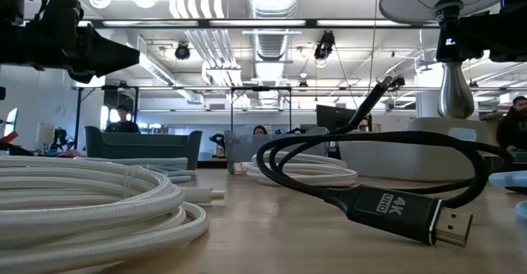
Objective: Pick & Place USB Port
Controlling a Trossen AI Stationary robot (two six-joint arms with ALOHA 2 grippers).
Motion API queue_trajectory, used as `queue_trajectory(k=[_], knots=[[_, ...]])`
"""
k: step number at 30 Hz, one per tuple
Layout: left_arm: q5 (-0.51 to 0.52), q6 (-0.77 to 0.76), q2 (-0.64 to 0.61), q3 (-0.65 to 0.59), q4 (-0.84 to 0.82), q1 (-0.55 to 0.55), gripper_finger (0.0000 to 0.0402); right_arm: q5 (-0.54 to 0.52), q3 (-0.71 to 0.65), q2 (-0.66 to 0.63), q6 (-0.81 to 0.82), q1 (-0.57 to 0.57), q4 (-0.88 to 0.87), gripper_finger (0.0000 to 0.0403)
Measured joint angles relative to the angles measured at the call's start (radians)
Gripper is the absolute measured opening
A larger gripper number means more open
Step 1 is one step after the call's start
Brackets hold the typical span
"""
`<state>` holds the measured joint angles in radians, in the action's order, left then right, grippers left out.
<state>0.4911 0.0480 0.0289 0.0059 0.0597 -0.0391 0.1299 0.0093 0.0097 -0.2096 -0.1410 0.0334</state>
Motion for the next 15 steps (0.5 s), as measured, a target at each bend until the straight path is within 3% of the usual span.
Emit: queue_trajectory(k=[15], knots=[[0.0,0.0,0.0,0.0,0.0,0.0,0.0172,0.0,0.0,0.0,0.0,0.0,0.0,0.0085]])
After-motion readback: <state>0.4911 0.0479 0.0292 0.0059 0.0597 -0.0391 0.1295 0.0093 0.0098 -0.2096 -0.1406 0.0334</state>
